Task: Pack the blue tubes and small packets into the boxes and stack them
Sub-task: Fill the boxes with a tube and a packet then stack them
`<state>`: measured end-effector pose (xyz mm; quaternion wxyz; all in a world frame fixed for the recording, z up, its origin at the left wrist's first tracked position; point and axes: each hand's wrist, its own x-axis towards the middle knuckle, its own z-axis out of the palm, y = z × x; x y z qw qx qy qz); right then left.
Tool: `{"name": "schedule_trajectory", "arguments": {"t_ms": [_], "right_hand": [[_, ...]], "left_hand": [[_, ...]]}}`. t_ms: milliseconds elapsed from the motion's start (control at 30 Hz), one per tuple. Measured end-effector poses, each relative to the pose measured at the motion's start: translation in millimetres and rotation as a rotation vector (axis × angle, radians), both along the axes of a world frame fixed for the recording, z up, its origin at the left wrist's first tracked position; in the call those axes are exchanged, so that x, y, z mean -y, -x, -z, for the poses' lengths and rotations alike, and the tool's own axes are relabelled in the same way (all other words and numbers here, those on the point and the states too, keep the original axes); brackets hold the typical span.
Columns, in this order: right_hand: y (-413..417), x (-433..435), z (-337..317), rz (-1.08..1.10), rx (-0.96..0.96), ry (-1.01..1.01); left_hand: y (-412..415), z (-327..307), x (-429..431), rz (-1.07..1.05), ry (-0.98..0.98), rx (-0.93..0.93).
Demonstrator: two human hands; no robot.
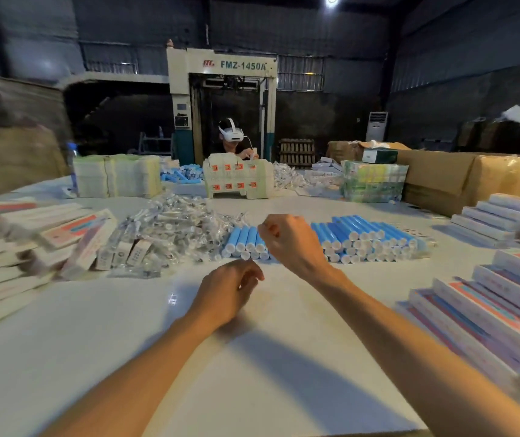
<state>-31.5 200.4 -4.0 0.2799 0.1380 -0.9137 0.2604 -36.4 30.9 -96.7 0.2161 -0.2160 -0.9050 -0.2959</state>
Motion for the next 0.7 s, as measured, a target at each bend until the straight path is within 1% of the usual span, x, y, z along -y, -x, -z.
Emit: {"name": "schedule_trajectory", "arguments": {"t_ms": [100, 200, 267, 367, 433, 500, 600, 633, 700], "right_hand": [[16.9, 42.0, 43.5, -0.143, 0.051, 0.174], [30.3, 64.8, 81.4, -0.161, 0.079, 0.33], [39.7, 68.5, 94.8, -0.207, 0.104, 0.43], [51.3, 65.0, 102.9, -0.243, 0.163, 0.472], [54.2, 64.1, 106.5, -0.264, 0.211, 0.535], [55.1, 64.5, 108.9, -0.284, 0.24, 0.585], [54.6, 64.5, 109.2, -0.328, 0.276, 0.606], [54.6, 64.3, 109.7, -0.338, 0.281, 0.602], [55.0, 64.3, 110.9, -0.35, 0.287, 0.594]], "left_hand": [[5.3, -2.1, 4.1, -0.239, -0.059, 0.011], [9.7, -4.3, 10.0, -0.459, -0.092, 0.014], [11.6, -9.1, 17.4, -0.529, -0.144, 0.005], [21.4, -20.6, 37.8, -0.581, -0.187, 0.057], [34.2, -30.4, 59.8, -0.601, -0.159, 0.129], [49.4, -41.6, 89.7, -0.65, -0.09, 0.137], [68.6, -53.8, 144.0, -0.837, 0.092, 0.144], [73.5, -54.0, 162.6, -0.9, 0.131, 0.176], [81.3, -48.3, 196.3, -0.993, 0.144, 0.258]]}}
